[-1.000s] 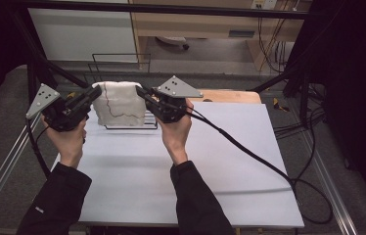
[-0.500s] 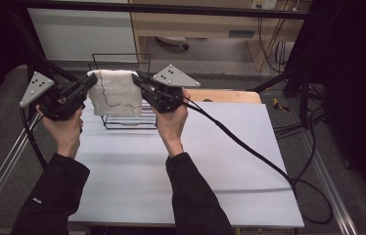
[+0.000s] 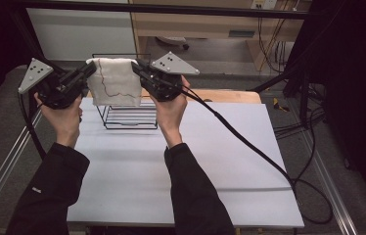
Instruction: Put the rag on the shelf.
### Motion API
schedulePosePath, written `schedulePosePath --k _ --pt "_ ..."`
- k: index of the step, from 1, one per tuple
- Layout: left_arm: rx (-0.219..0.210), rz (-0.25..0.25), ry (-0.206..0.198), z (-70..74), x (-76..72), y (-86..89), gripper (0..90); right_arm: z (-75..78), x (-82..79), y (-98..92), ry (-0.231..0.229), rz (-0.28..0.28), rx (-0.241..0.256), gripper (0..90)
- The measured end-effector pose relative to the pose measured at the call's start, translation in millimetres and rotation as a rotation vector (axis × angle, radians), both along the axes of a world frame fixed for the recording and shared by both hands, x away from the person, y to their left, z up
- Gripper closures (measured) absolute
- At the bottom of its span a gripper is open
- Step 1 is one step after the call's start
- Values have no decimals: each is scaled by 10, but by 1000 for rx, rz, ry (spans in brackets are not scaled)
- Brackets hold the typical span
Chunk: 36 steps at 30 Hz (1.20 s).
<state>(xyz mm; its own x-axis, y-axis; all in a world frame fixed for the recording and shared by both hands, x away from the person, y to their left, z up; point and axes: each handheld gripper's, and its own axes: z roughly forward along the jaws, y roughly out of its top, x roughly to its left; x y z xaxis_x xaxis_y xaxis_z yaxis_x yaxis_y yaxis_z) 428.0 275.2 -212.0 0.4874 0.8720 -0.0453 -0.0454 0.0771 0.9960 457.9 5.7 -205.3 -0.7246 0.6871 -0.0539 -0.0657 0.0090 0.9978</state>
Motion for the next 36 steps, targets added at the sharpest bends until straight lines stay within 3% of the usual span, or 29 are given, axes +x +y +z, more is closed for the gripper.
schedulePosePath --k 12,22,36 --pt "-16 16 -24 159 125 46 836 170 122 80 -21 -14 2 811" --pt "-27 19 -39 166 220 70 835 201 225 123 -23 -25 20 811" --pt "-26 32 -49 302 359 74 835 342 360 158 -39 -38 19 811"
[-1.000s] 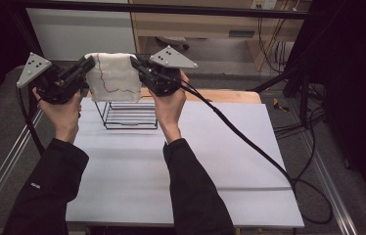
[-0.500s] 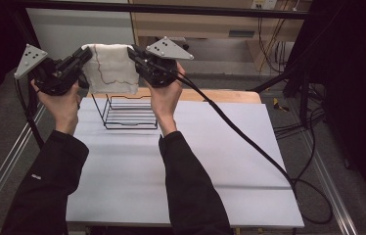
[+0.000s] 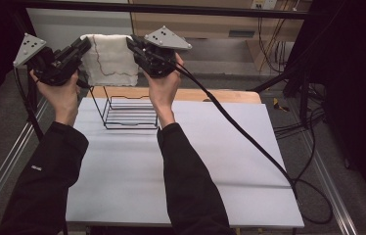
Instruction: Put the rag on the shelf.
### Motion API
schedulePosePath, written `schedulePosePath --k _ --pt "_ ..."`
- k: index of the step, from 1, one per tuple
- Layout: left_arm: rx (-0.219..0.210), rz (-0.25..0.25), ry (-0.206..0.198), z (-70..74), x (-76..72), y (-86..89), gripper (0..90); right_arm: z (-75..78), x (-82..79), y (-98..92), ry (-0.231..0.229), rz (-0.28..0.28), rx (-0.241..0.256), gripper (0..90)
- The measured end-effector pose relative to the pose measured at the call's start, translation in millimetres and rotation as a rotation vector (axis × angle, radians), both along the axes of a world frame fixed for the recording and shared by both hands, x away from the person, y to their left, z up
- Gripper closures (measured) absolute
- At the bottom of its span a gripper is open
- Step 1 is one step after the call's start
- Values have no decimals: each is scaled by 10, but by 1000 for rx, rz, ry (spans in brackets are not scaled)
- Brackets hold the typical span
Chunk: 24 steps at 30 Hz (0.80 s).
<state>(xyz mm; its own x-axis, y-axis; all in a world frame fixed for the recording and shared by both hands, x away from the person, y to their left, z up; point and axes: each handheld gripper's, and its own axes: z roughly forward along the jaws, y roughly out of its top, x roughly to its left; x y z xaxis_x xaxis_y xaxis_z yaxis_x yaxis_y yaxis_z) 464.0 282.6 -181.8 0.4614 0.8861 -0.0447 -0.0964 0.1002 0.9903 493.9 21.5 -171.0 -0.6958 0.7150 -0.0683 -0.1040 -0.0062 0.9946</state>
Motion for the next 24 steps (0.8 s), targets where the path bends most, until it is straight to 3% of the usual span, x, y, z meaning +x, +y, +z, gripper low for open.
schedulePosePath --k 24 --pt "18 17 25 154 322 -26 835 111 285 33 21 -38 9 810"
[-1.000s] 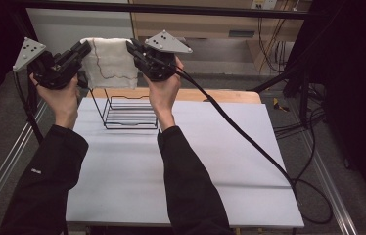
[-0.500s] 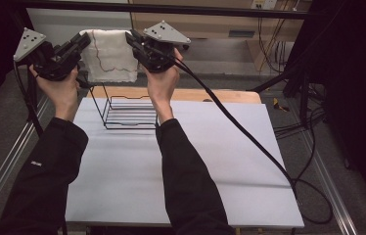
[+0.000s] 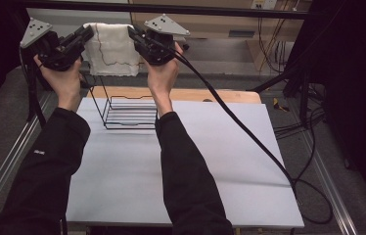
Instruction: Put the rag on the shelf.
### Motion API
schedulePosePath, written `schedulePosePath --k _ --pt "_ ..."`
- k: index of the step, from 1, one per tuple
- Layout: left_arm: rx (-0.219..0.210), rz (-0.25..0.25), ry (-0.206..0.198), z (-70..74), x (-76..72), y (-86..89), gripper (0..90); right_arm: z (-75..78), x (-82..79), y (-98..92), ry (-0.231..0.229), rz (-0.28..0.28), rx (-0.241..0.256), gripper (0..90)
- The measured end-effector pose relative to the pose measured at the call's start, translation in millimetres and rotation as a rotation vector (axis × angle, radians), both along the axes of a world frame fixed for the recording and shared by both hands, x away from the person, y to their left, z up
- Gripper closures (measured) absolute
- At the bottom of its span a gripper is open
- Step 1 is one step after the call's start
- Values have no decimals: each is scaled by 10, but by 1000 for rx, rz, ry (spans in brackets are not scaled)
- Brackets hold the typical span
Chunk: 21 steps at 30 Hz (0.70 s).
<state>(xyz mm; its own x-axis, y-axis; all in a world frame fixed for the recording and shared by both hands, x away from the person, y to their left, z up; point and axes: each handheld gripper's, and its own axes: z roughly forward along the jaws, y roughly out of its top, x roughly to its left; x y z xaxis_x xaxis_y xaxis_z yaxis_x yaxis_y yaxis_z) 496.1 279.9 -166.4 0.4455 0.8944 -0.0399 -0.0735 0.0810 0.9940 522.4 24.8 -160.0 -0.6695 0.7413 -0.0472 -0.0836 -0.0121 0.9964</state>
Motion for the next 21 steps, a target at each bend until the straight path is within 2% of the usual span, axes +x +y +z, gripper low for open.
schedulePosePath --k 9,14,18,21 --pt "0 4 23 -25 142 19 835 -24 124 37 17 -14 -4 810" --pt "3 16 14 13 187 16 835 4 181 55 18 -17 1 810" --pt "-1 13 23 1 240 25 835 11 236 71 28 -21 9 810" --pt "6 13 32 -50 272 36 835 -21 269 81 28 -25 -14 809"
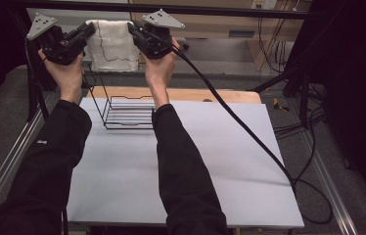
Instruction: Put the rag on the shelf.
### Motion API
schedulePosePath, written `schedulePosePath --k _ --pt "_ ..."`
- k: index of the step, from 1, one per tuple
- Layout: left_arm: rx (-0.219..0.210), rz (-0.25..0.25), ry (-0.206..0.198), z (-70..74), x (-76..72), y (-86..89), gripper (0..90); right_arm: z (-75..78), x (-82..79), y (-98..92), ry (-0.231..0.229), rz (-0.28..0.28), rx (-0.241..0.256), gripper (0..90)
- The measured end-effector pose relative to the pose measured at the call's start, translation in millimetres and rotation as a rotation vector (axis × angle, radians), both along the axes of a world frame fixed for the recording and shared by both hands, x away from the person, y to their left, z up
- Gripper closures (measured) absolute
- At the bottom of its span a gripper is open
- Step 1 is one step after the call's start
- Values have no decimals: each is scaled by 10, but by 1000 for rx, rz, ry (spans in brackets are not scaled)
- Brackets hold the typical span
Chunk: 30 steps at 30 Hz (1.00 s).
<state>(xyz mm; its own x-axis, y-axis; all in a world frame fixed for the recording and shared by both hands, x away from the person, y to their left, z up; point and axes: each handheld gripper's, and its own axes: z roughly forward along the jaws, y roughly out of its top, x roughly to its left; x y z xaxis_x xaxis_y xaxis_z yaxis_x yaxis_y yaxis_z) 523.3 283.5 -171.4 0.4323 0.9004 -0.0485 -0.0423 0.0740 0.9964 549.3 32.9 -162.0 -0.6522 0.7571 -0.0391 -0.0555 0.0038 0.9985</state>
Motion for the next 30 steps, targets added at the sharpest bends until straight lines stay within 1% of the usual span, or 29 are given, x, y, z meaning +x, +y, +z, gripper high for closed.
schedulePosePath --k 3,7,9,12,13,14,15,20,23,30 --pt "4 2 14 -76 29 9 834 -39 20 19 5 -5 -18 809" --pt "6 -4 35 -181 63 29 834 -89 52 40 24 -8 -32 808" --pt "17 -4 40 -208 65 32 833 -119 60 42 31 -9 -38 808" --pt "21 -7 51 -236 72 34 833 -166 72 39 40 -9 -39 808" --pt "24 -7 50 -244 68 32 833 -188 76 34 49 -8 -42 808" --pt "26 -8 50 -251 64 32 833 -205 77 31 49 -8 -43 808" --pt "28 -9 50 -265 55 31 834 -216 72 29 52 -7 -43 808" --pt "23 -16 62 -357 18 60 833 -244 27 46 47 -4 -73 807" --pt "27 -18 61 -398 -26 70 832 -259 -3 56 59 -6 -93 806" --pt "40 -30 67 -459 -141 82 831 -332 -88 35 83 11 -87 805"
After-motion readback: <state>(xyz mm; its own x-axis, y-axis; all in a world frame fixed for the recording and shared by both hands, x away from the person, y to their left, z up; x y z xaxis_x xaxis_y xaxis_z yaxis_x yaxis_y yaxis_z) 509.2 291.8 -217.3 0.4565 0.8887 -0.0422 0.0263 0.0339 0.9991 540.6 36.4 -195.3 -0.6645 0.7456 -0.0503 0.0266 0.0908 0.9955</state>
